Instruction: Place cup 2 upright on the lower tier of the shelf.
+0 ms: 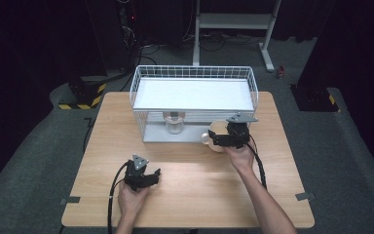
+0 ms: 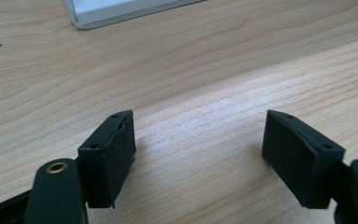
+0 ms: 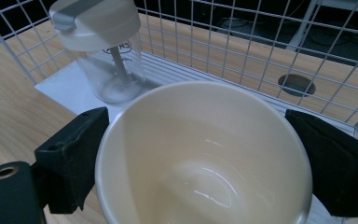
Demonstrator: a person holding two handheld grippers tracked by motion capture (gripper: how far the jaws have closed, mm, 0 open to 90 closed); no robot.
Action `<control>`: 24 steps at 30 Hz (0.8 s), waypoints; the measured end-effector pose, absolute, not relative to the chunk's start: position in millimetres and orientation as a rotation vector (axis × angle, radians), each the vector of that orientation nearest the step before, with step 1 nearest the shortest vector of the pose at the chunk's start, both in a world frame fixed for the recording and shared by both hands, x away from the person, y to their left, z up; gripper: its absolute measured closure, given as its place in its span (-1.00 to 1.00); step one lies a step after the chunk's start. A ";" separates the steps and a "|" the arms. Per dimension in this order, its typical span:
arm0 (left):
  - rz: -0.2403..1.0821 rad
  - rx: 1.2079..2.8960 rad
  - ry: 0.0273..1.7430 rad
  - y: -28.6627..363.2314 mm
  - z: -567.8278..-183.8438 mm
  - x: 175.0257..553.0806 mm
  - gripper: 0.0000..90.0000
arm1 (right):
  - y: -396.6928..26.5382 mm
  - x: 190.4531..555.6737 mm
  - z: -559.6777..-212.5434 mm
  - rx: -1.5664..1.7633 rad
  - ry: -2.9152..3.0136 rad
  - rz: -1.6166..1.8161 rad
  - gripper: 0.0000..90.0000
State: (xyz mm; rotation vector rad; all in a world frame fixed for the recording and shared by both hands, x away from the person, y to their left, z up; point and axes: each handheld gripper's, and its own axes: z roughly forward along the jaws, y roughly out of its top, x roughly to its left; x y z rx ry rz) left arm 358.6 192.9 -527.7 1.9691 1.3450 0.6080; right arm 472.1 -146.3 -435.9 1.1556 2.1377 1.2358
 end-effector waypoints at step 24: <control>0.608 1.972 1.343 193.1 -527.6 358.7 -0.42 | -138.3 495.1 -449.5 1.225 2.102 1.198 -0.79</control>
